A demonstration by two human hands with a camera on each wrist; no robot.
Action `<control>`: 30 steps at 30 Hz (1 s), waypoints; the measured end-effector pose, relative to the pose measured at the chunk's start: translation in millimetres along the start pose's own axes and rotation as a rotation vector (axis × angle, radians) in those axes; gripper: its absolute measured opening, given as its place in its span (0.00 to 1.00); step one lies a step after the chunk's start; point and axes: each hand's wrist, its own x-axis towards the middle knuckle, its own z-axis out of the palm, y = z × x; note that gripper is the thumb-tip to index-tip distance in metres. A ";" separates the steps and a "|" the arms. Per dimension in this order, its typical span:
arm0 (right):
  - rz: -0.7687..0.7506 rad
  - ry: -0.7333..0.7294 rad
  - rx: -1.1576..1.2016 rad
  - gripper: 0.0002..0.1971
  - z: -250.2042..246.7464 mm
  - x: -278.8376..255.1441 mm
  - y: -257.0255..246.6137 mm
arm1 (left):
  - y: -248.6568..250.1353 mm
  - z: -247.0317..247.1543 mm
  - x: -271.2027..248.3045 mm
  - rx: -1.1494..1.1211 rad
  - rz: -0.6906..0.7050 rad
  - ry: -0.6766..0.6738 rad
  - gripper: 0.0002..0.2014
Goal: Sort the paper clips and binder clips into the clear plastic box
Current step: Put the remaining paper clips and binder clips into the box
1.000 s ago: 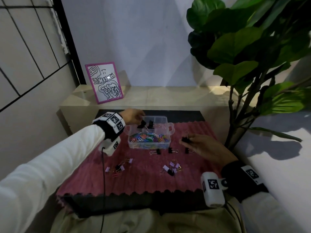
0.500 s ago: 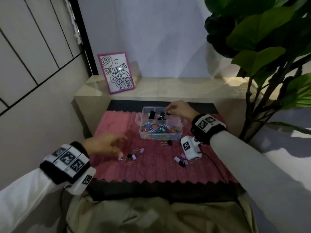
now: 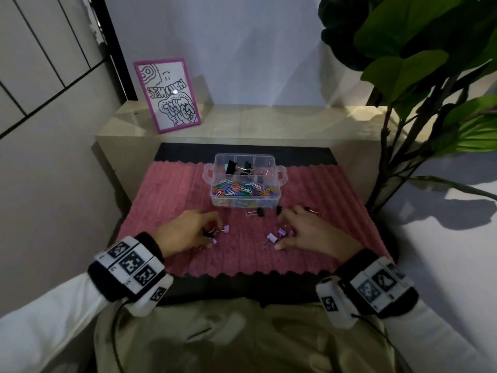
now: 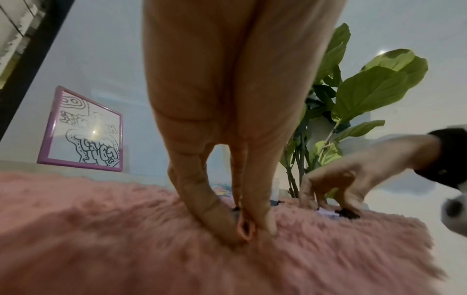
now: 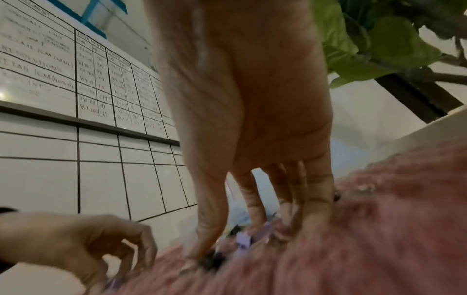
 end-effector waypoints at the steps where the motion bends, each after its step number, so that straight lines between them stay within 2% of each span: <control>1: 0.000 0.010 -0.017 0.32 5.4 1.8 -3.5 | 0.5 0.2 0.7 -0.073 0.016 0.013 0.17; 3: -0.040 0.042 -0.032 0.29 12.4 4.8 -9.1 | 1.4 0.6 0.9 -0.209 0.010 0.021 0.15; 6: -0.125 0.094 0.045 0.16 16.3 5.9 -9.5 | -2.1 -1.5 4.4 -0.341 -0.034 0.025 0.12; 8: -0.130 0.152 0.130 0.10 17.5 4.6 -4.4 | -6.4 -4.0 7.3 -0.421 -0.063 0.022 0.11; 10: -0.094 0.187 0.345 0.08 17.2 2.2 1.7 | -10.4 -4.1 9.3 -0.584 -0.107 0.041 0.11; 13: -0.023 0.161 0.780 0.06 13.1 -0.8 11.1 | -10.7 -0.9 8.9 -0.889 -0.200 0.093 0.10; 16: 0.087 0.227 1.069 0.08 9.4 -1.0 17.5 | -8.3 0.7 9.7 -1.129 -0.290 0.108 0.11; 19: 0.192 0.223 1.482 0.10 6.0 -1.4 16.8 | -11.3 -6.2 10.6 -1.436 -0.388 0.091 0.12; 21: 0.242 0.154 1.834 0.04 2.6 -1.7 17.2 | -16.5 -12.3 7.5 -1.735 -0.411 0.025 0.10; 22: 0.233 0.098 1.954 0.04 1.8 -1.6 17.2 | -19.3 -13.6 5.5 -1.839 -0.403 -0.018 0.16; 23: 0.218 0.054 2.040 0.10 2.1 -0.8 15.8 | -21.3 -14.5 3.3 -1.914 -0.380 -0.045 0.21; 25: 0.274 0.021 2.106 0.07 3.0 2.4 12.0 | -22.3 -16.6 -0.6 -1.997 -0.344 -0.073 0.22; 28: 0.307 -0.041 2.152 0.19 7.9 8.6 4.7 | -18.0 -15.7 -3.2 -2.041 -0.302 -0.100 0.21; 30: 0.309 -0.057 2.164 0.19 5.3 13.2 -1.1 | -17.0 -12.8 -4.2 -2.055 -0.266 -0.108 0.22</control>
